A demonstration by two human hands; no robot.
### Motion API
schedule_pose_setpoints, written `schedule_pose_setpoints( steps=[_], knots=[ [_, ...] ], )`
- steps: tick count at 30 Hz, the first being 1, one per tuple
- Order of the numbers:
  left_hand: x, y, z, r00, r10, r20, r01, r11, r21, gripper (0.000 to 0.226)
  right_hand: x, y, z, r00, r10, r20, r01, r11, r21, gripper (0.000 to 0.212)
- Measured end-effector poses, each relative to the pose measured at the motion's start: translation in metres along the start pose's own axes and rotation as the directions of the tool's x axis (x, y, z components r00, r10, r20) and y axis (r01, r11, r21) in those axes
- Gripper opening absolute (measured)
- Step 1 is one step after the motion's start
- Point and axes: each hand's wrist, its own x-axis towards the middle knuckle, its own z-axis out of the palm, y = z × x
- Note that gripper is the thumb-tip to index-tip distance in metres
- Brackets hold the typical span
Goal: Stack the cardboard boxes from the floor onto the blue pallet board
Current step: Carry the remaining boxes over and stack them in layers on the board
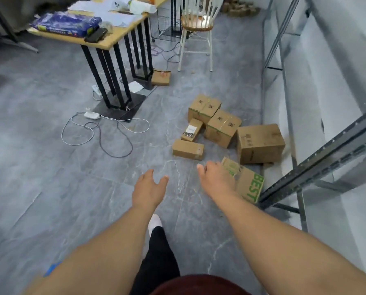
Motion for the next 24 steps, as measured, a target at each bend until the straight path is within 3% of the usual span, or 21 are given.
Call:
schedule_pose_setpoints(
  steps=[7, 12, 18, 24],
  knots=[
    [0.161, 0.075, -0.025, 0.987, 0.138, 0.081, -0.143, 0.987, 0.073, 0.070, 0.134, -0.043, -0.032, 0.989, 0.146, -0.027, -0.144, 0.988, 0.061, 0.046],
    [0.243, 0.111, -0.020, 0.978, 0.154, 0.139, -0.170, 0.979, 0.109, 0.070, 0.199, -0.051, -0.041, 0.969, 0.248, 0.003, -0.248, 0.966, 0.067, 0.049],
    [0.310, 0.160, 0.028, 0.948, 0.173, 0.266, -0.207, 0.973, 0.105, 0.065, 0.268, -0.015, -0.051, 0.932, 0.361, -0.010, -0.359, 0.930, 0.076, 0.051],
    [0.401, 0.237, 0.089, 0.936, 0.189, 0.297, -0.237, 0.962, 0.133, 0.074, 0.384, 0.043, -0.058, 0.903, 0.430, 0.006, -0.429, 0.899, 0.092, 0.051]
  ],
)
